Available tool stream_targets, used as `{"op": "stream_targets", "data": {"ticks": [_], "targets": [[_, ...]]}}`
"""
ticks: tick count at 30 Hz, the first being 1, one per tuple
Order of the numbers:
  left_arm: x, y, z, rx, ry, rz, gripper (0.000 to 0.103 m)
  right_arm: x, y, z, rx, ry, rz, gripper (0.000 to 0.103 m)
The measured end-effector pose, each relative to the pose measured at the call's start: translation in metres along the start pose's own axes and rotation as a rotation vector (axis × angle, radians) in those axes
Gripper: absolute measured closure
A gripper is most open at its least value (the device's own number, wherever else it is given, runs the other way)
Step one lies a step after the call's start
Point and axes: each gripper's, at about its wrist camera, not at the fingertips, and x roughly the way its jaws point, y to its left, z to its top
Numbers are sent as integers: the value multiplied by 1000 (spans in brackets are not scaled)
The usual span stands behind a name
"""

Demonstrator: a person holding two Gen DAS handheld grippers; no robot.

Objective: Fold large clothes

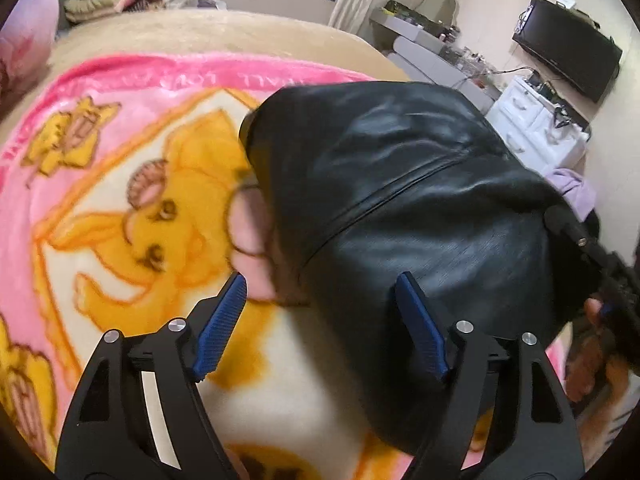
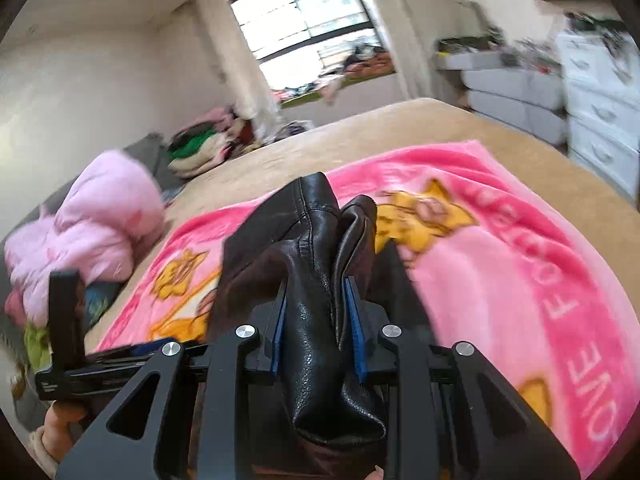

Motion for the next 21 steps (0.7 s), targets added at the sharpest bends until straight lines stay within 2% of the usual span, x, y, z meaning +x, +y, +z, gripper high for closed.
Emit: {"op": "stream_targets", "data": {"ticks": [3,6,7,9,11,13,14,15,18,21], "targets": [[15,-3,-8,-15,44,-37,27,22,-42,-21,134,122,6,79],[26,-1,-15,-69,83,-98,19,33,-63,-34,192,184,20,75],[30,-2,-18,-81,97,-118,18,34,-69,-37,215,193,30,74],[33,-3,-21,-88,109,-127,13,32,-73,-38,226,202,34,64],[38,-8,-24,-92,133,-143,10,30,-73,-38,232,205,40,59],[43,-12,-28,-101,156,-163,10,26,-69,-36,221,210,38,50],[45,-16,-29,-100,162,-165,10,23,-66,-35,206,217,46,37],[46,-18,-30,-97,163,-164,10,17,-64,-35,196,211,51,31],[49,-25,-30,-88,171,-165,10,2,-63,-34,188,195,58,22],[53,-33,-32,-79,178,-166,10,-9,-72,-37,202,197,51,22]]}}
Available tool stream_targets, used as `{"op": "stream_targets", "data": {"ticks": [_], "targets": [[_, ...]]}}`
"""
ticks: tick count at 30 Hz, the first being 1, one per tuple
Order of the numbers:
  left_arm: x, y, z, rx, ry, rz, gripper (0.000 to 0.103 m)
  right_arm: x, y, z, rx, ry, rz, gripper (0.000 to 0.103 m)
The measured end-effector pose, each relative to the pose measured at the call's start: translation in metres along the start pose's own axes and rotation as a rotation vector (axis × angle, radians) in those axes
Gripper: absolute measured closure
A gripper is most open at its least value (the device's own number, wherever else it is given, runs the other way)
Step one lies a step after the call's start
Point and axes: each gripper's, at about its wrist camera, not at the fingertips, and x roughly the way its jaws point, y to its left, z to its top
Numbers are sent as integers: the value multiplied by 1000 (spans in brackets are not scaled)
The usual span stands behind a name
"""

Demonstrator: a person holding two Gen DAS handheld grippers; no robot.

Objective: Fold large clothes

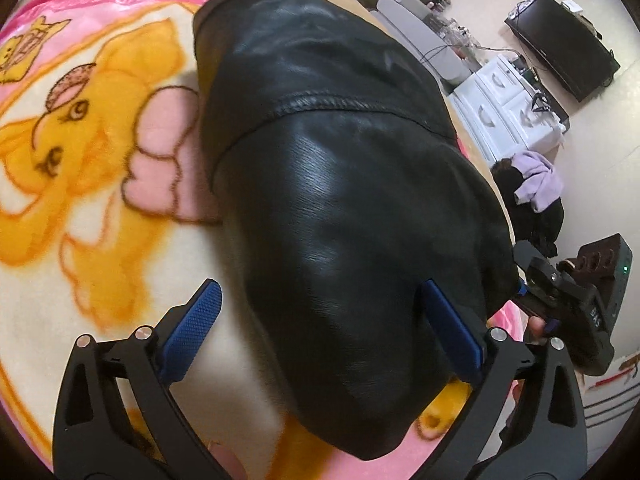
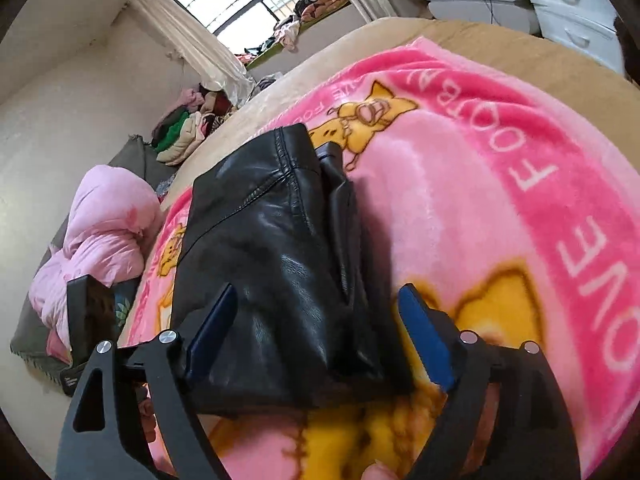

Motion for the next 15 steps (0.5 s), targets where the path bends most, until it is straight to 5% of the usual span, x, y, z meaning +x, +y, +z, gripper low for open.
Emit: {"op": "stream_targets", "data": {"ticks": [2,5,10,15], "targets": [[2,-3,0,3,-1,2,10,6,-12,-2,28,36,2,23],[3,-1,-1,3,3,6,9,24,-33,-9,126,106,83,49],[2,-8,6,70,-9,54,8,26,-36,-25,229,78,157,57],[-8,-7,27,166,-55,173,8,33,5,-57,213,109,194,59]]}}
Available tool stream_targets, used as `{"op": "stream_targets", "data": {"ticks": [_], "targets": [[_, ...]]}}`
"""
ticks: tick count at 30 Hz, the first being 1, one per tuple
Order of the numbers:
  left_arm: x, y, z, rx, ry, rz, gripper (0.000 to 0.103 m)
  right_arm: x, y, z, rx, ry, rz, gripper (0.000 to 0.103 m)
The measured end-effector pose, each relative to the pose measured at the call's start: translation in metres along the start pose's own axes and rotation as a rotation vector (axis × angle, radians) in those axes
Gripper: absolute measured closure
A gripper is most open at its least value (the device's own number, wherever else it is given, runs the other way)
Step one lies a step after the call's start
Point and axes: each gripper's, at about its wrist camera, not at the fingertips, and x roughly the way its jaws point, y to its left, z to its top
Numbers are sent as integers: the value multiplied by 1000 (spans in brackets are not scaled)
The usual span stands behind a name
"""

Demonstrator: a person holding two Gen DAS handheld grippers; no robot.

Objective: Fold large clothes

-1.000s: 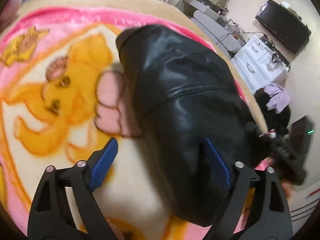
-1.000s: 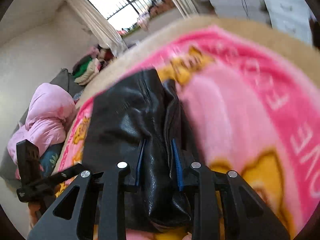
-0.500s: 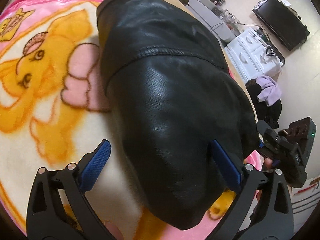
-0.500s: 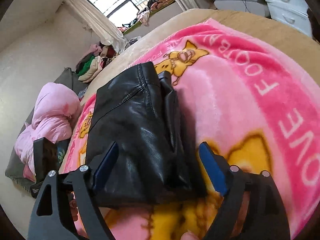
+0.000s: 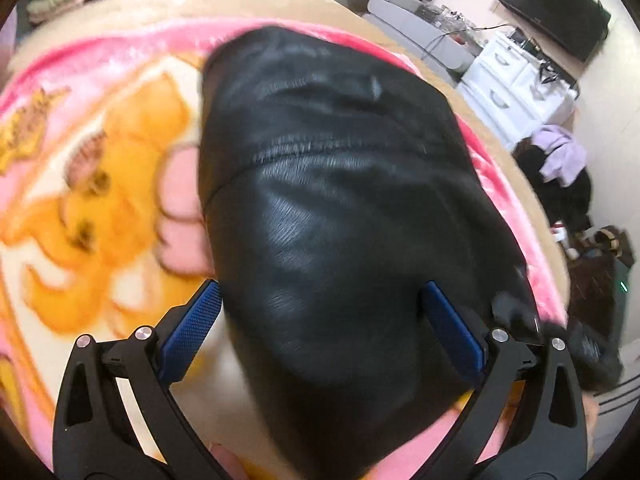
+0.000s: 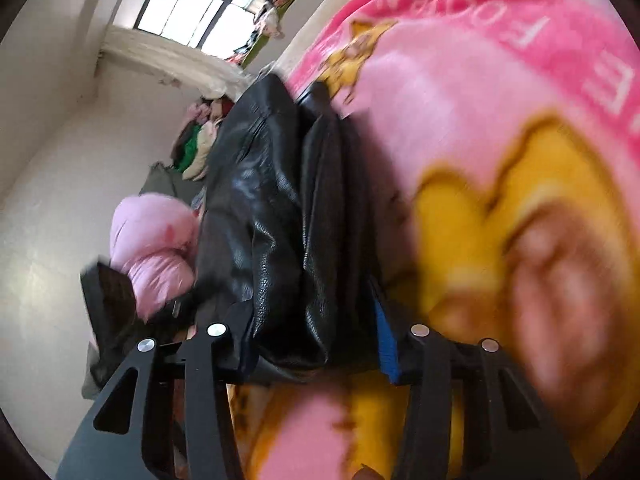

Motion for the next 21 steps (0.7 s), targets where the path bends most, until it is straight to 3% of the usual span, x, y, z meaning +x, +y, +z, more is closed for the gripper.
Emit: {"op": "stream_targets", "data": {"ticks": [2,4,5,6,9,11,16,21], "targets": [[1,6,3,3,4,28,8,8,10,-6,-68,11,-74,55],[7,8,2,3,29,20,8,8,15,-2,-118,31,-159,39],[9,8,0,-4,26,20,8,8,15,1,-126,58,-177,25],[9,7,-1,-6,23,23,8,5,16,4,-127,73,-187,23],[8,6,-1,-6,15,7,8,-15,35,13,-199,15,-193,19],[7,9,-4,-5,16,10,8,-24,56,18,-290,-76,-237,12],[7,5,-7,29,16,30,8,-25,82,54,-356,-221,-323,11],[7,6,-7,35,16,29,8,7,83,83,-360,-227,-341,23]]}}
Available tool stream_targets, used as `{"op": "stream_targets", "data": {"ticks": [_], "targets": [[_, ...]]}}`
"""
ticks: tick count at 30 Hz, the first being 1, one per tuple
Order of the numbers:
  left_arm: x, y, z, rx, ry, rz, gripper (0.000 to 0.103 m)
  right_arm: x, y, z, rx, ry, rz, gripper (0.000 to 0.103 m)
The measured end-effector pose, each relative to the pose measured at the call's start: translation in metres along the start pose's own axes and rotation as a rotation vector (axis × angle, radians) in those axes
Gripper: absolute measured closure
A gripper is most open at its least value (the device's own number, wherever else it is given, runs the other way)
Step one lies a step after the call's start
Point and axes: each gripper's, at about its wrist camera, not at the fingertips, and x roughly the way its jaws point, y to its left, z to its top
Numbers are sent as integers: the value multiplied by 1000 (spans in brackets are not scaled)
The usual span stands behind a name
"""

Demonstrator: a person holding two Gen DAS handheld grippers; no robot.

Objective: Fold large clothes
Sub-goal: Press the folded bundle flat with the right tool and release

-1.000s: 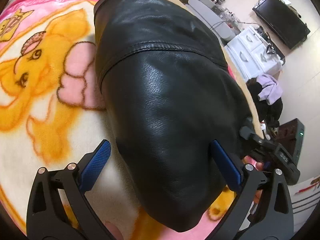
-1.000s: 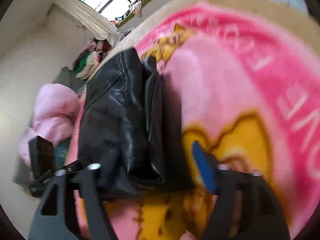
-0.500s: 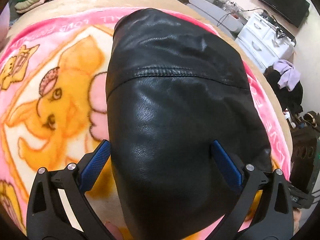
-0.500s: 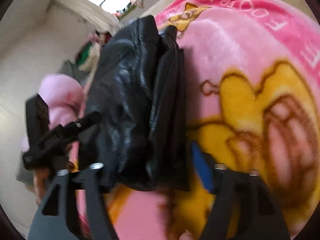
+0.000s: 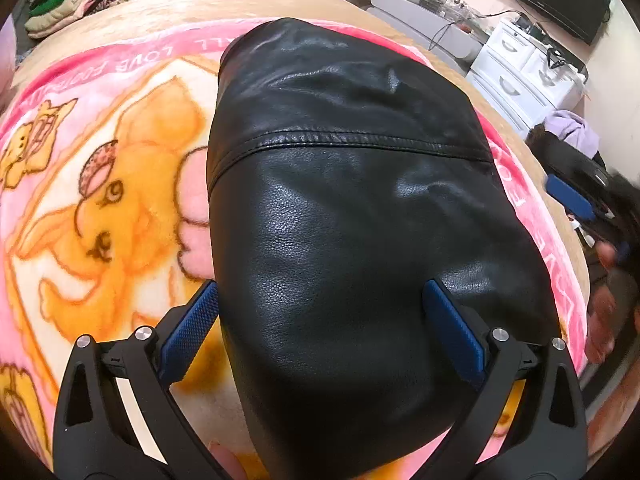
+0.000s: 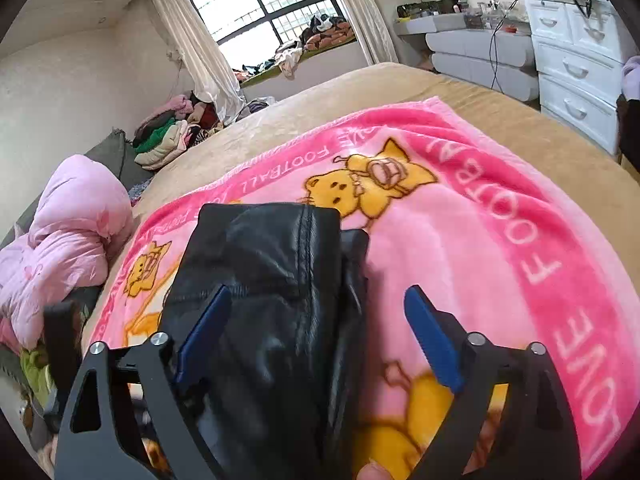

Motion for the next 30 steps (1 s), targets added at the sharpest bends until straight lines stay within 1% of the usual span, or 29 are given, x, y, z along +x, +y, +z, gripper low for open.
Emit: {"op": "stream_targets", "data": {"ticks": [2,4,5,6,7,8,10,11,12,14,16,17,18,19,20,22,23,25,27,30], "targets": [[0,-2,-1,6,-2,1,8,22,2,6,-14,24,-21,24],[0,-2,-3,12,-6,2,8,40,2,12,-26,36,-71,27],[-1,-2,-3,13,-8,3,8,47,1,12,-24,45,-71,31],[-1,-2,-4,16,-9,3,8,50,0,10,-16,57,-48,42],[-1,-3,-4,21,-10,7,8,55,0,10,-15,67,-6,49],[-2,-4,-4,30,-14,14,8,55,3,9,-25,67,12,62],[-4,-7,-5,58,-34,39,8,53,9,11,-52,48,14,72],[-6,-9,-5,73,-45,52,8,49,11,12,-56,30,36,81],[-9,-11,-6,91,-58,67,8,46,13,12,-53,14,57,87],[-13,-11,-5,102,-74,79,8,35,13,14,-27,-24,135,90],[-15,-10,-5,111,-86,78,8,24,7,18,44,-53,257,91],[-15,-10,-5,117,-90,74,8,21,-2,19,105,-57,324,91],[-14,-10,-5,121,-89,59,8,21,-4,21,124,-52,325,91],[-12,-8,-5,113,-79,40,8,22,-9,22,131,-40,296,91],[-9,-6,-4,97,-61,18,8,27,-14,20,121,-26,239,91],[-2,-2,-5,71,-28,-18,8,40,-25,14,135,13,178,91],[0,-3,-6,74,-24,-23,8,49,-33,10,154,49,140,91],[1,-6,-8,81,-20,-31,8,54,-38,7,145,63,94,89],[1,-6,-10,76,-17,-45,8,58,-38,3,113,77,31,83],[1,-9,-10,86,-18,-36,8,67,-36,-4,97,104,-37,79]]}}
